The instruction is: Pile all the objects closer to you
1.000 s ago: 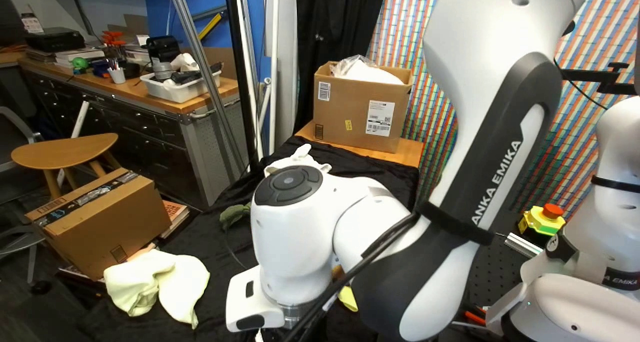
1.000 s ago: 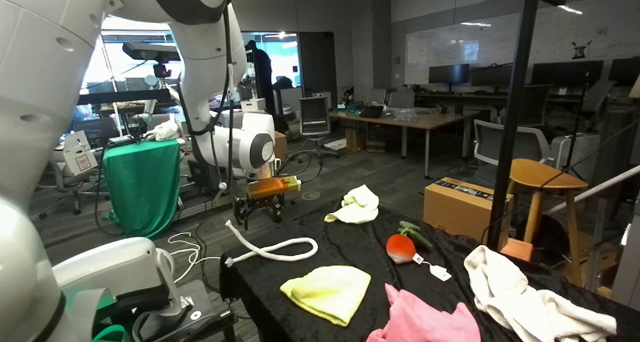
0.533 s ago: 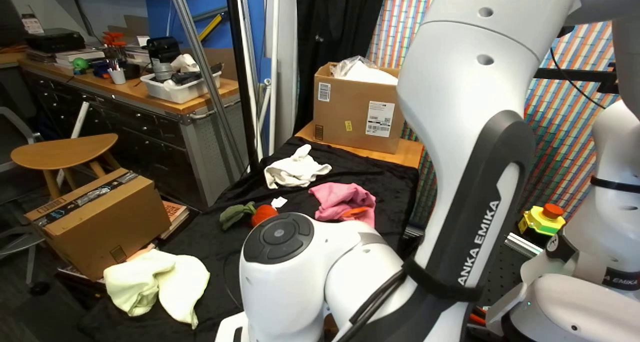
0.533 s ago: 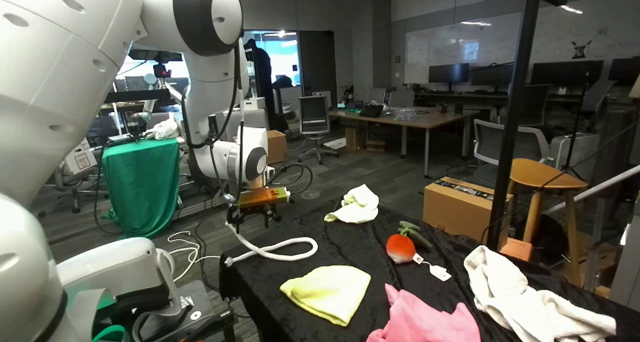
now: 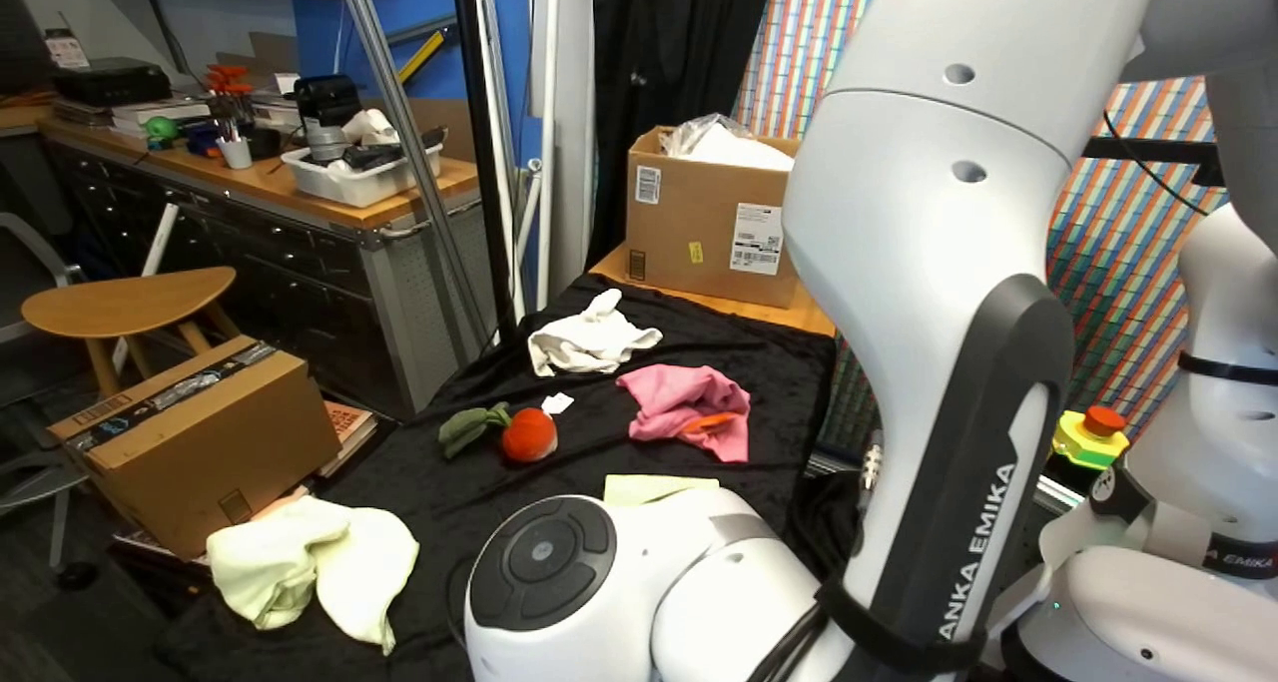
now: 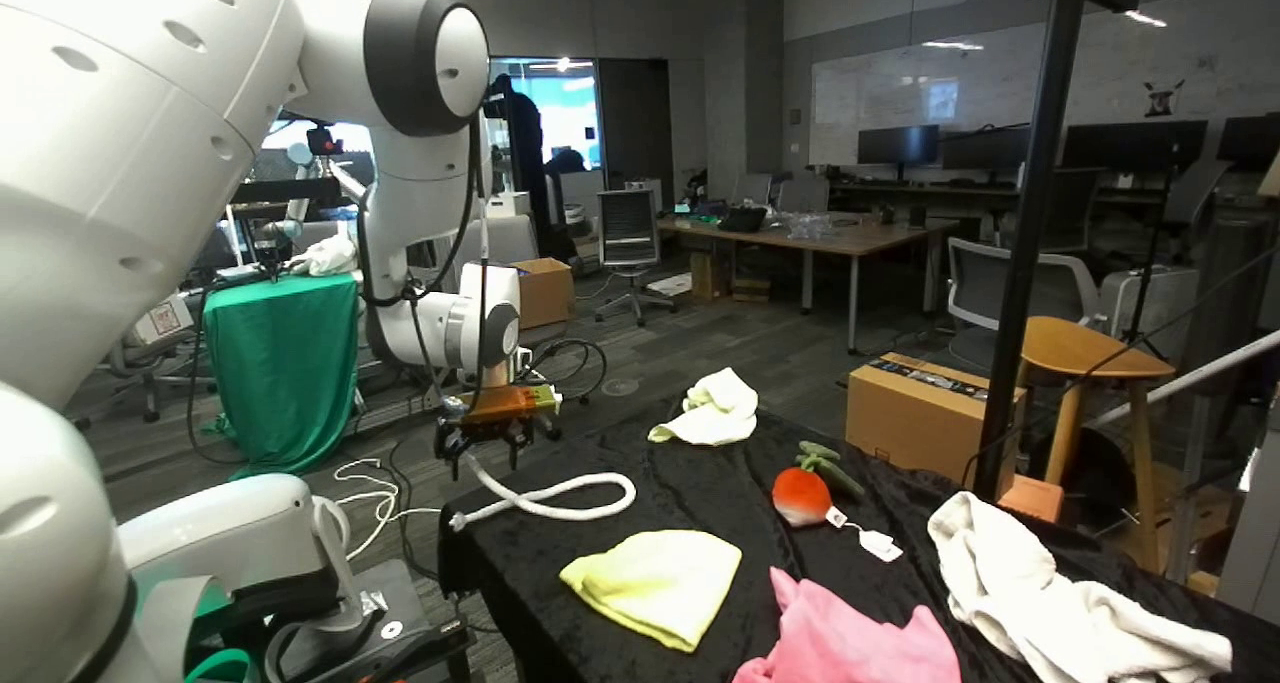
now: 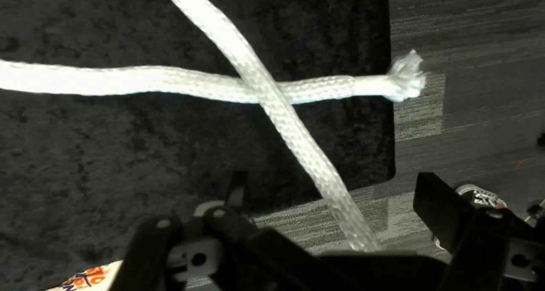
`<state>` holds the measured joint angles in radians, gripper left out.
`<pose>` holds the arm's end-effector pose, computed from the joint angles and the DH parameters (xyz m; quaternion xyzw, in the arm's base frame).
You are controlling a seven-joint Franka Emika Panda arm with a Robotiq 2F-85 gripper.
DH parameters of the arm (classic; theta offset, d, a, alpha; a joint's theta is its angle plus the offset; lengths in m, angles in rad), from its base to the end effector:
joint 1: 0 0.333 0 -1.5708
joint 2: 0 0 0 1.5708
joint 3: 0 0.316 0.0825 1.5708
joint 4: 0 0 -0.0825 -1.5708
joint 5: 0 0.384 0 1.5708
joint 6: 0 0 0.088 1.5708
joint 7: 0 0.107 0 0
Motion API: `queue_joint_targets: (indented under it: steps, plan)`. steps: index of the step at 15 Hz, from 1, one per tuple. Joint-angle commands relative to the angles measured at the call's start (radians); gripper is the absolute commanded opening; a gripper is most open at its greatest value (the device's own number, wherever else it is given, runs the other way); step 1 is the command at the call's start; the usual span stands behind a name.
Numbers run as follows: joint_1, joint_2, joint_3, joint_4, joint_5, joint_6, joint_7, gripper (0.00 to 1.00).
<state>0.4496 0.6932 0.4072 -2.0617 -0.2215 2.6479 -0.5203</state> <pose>0.3668 0.4434 0.1152 -0.7307 -0.6779 0.0292 0.0749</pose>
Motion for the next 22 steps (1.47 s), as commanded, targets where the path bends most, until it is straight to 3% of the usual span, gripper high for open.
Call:
queue_joint_targets:
  steps: [1,15,16,17,22]
  plan:
    - [-0.001,0.020,0.008,0.033,-0.033,-0.039,0.016,1.00]
    - [-0.008,0.078,0.004,0.076,-0.040,0.005,0.019,1.00]
    - [-0.012,0.080,0.007,0.077,-0.038,0.003,0.015,0.93]
    - [-0.013,0.080,0.007,0.077,-0.038,0.004,0.016,0.74]
    - [-0.015,0.076,0.005,0.079,-0.041,-0.001,0.013,0.35]
